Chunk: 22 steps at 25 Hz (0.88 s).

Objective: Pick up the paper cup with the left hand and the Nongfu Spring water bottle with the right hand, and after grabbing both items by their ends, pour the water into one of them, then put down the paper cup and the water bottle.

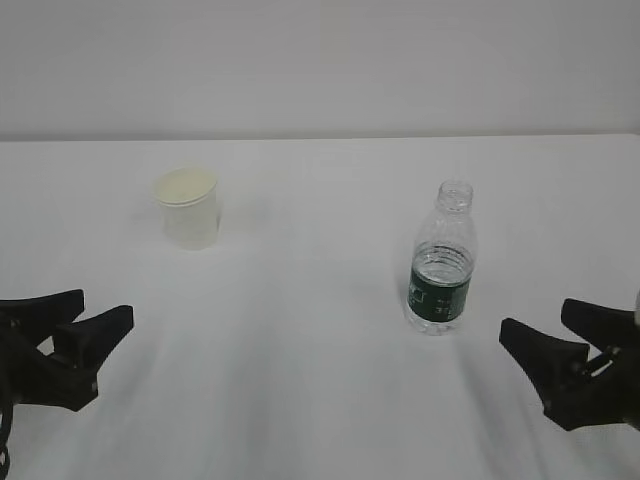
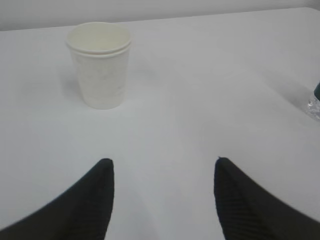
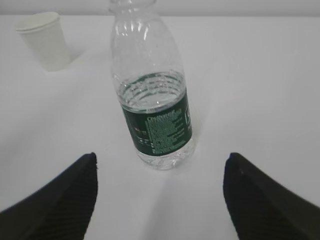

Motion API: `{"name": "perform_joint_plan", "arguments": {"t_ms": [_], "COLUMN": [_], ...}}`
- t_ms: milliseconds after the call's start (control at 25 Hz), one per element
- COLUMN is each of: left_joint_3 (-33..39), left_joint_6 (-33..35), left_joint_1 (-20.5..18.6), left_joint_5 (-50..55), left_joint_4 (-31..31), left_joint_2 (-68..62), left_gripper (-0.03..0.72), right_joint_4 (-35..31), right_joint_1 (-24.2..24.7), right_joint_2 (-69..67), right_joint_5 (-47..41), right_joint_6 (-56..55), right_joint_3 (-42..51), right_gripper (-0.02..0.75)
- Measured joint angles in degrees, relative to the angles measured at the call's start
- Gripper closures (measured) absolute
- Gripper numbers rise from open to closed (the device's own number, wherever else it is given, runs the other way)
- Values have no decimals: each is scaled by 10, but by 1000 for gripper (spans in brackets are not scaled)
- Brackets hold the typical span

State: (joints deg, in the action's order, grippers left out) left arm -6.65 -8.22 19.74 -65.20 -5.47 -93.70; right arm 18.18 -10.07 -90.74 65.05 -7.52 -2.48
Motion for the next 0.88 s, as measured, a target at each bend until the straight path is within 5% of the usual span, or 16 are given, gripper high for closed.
{"name": "perform_joint_plan", "arguments": {"t_ms": [360, 520, 880], "left_joint_3": [-4, -9, -13], "left_joint_6": [-1, -1, -1], "left_joint_1": [0, 0, 0], "left_joint_5": [-1, -1, -2], "left_joint_4": [-1, -2, -6], "left_joint_2": [-3, -3, -3], "left_gripper": [238, 238, 238], "right_joint_4": [-4, 5, 38], "right_joint_1": [0, 0, 0], "right_joint_2": [-161, -179, -181], "right_joint_5": [4, 5, 6], "right_joint_6": [1, 7, 31], "right_joint_3": [-72, -91, -125], "right_gripper": [146, 77, 67]}}
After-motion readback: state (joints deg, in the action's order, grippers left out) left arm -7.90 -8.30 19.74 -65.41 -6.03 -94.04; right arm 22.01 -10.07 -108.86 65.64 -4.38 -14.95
